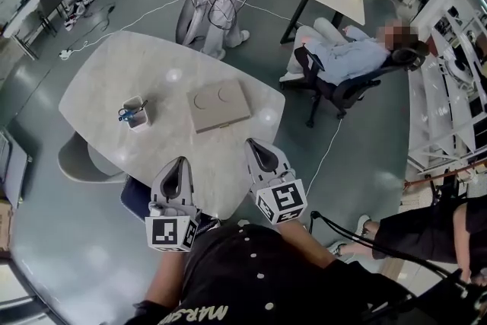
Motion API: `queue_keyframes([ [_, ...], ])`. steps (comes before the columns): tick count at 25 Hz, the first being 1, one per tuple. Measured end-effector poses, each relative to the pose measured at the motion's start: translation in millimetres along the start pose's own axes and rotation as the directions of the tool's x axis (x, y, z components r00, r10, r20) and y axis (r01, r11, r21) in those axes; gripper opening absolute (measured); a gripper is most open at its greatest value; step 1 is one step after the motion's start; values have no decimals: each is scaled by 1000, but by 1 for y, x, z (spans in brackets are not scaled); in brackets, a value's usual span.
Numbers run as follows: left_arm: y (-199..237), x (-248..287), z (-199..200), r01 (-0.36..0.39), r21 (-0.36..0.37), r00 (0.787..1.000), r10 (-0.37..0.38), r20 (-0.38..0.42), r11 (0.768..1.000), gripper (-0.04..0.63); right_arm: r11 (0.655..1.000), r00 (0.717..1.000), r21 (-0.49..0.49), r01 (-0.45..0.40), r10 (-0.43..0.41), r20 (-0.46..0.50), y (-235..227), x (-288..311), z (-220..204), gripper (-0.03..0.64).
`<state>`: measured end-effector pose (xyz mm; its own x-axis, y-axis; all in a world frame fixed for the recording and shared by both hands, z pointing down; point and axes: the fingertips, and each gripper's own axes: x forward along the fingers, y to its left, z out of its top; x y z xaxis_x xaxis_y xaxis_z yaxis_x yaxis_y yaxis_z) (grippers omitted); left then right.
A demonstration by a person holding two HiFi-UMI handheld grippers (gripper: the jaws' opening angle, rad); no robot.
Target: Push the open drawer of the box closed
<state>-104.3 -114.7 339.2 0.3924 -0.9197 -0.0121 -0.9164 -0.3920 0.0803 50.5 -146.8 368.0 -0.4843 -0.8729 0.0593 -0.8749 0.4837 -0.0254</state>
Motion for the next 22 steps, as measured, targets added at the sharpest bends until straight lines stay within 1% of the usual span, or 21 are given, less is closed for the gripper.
queue_keyframes([
  [11,3,-2,-2,-2,7,1000,2,1,1000,17,1000,1000,-7,-20,20,11,11,8,4,-3],
  [22,7,-6,-8,-29,-2,1000,29,-9,1000,17,999,999,-4,-32,32,0,14,8,3,-3],
])
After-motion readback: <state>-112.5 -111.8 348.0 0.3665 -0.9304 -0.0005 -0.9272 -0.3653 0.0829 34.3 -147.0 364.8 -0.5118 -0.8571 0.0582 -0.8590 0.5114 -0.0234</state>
